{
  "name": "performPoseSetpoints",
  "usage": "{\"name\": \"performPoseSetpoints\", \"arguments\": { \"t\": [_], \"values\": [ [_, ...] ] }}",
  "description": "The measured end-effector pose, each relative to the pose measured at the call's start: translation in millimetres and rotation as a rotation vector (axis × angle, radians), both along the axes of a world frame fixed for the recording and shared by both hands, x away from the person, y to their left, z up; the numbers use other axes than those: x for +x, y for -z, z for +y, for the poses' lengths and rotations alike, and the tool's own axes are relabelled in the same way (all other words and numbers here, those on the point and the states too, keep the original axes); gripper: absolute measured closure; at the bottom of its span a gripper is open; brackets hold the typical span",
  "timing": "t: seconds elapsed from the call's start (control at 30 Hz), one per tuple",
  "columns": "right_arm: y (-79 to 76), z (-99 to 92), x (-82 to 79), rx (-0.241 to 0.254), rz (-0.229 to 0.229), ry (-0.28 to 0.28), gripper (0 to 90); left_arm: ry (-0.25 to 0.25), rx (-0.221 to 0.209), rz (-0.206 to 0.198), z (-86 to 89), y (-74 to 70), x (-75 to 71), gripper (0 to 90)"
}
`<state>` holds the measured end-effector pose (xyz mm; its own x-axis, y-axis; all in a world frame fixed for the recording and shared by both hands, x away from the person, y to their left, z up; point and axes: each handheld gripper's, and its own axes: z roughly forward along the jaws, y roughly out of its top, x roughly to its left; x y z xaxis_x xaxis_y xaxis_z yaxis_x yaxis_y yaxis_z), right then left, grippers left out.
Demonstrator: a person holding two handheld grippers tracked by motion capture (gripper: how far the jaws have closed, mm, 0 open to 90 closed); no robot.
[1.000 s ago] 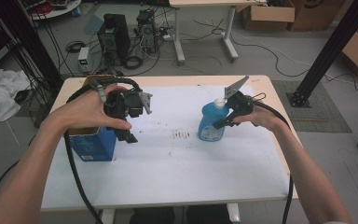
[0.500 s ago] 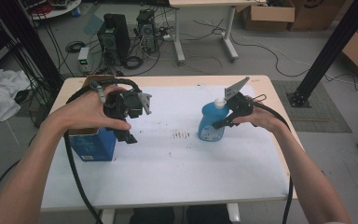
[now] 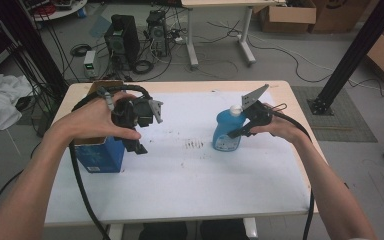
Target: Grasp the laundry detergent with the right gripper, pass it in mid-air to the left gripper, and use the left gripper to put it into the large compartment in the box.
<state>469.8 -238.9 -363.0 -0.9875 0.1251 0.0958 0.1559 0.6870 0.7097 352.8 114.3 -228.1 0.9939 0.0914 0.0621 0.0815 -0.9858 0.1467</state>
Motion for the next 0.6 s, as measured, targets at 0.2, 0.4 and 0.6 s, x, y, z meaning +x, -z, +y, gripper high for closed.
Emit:
{"name": "performPoseSetpoints", "arguments": {
  "t": [0.2,0.4,0.6],
  "values": [
    [-0.5,0.2,-1.4,-0.005,-0.018,-0.002,41.6,0.002,-0.002,-0.001,-0.7,0.3,0.0,17.1],
    [-0.8,0.2,-3.1,-0.004,-0.047,-0.010,43.0,0.003,-0.003,0.000,-0.7,1.2,0.0,17.1],
    [-0.7,-0.3,-4.7,0.000,-0.075,-0.021,44.7,0.000,-0.004,0.001,-0.1,1.2,-0.5,17.1]
  ]
}}
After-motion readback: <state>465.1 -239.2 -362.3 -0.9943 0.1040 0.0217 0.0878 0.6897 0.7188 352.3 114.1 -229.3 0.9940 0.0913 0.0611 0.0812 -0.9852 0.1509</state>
